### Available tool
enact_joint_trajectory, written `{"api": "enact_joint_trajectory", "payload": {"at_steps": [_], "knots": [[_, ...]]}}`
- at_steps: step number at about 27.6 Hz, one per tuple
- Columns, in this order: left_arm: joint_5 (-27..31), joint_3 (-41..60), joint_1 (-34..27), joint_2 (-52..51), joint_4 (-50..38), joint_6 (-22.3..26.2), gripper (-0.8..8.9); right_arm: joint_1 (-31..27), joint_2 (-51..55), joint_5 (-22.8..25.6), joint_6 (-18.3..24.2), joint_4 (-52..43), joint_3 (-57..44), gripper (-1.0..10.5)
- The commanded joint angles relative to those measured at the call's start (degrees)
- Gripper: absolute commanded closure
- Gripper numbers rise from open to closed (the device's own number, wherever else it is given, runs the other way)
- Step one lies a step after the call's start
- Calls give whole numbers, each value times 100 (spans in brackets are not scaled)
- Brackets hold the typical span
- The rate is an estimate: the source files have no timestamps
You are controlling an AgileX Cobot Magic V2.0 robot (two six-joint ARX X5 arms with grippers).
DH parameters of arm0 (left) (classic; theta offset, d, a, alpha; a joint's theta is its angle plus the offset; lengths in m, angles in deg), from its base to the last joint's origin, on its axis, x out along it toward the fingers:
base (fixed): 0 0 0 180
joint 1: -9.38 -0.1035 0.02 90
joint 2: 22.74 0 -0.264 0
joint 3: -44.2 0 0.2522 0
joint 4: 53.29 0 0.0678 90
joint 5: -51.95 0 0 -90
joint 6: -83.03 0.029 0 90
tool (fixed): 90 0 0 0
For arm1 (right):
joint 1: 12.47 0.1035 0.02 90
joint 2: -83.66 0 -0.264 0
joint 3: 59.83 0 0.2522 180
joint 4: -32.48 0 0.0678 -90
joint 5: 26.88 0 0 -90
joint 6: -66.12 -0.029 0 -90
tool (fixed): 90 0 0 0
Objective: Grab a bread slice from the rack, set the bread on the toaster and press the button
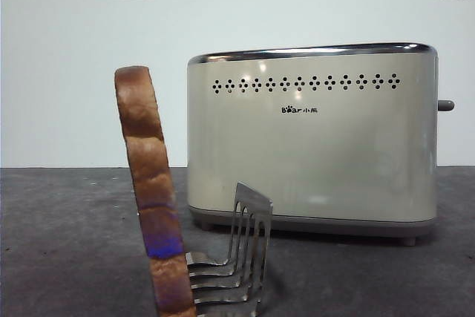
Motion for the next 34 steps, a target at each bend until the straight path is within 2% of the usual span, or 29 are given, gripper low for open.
{"api": "enact_joint_trajectory", "payload": {"at_steps": [1, 6, 13, 16, 19, 20, 22, 23, 30, 34], "knots": [[-39, -286, 192, 155, 264, 162, 817, 4, -317, -195, 295, 37, 304, 954], [2, -885, 616, 369, 793, 181, 817, 4, -887, -273, 334, 529, 848, 954], [669, -1843, 1357, 848, 1633, 221, 806, 4, -1541, -271, 487, 1147, 1353, 950], [673, -2249, 1700, 1043, 1797, 129, 699, 4, -1681, -273, 557, 1167, 1453, 949], [673, -2835, 2166, 1309, 1930, 76, 640, 4, -1759, -271, 612, 1165, 1523, 949], [675, -3027, 2323, 1403, 1937, 2, 566, 4, -1759, -271, 612, 1167, 1537, 949], [654, -3368, 2590, 1602, 1939, -273, 323, 4, -1755, -273, 612, 1165, 1554, 949], [581, -3523, 2702, 1709, 1941, -348, 268, 4, -1755, -271, 616, 1172, 1554, 949], [481, -3805, 3351, 2610, 2192, -1320, 269, 4, -1746, -374, 654, 1193, 1554, 949], [496, -3805, 3539, 3071, 1797, -1779, 270, 4, -1746, -507, 658, 1300, 1554, 949]]}}
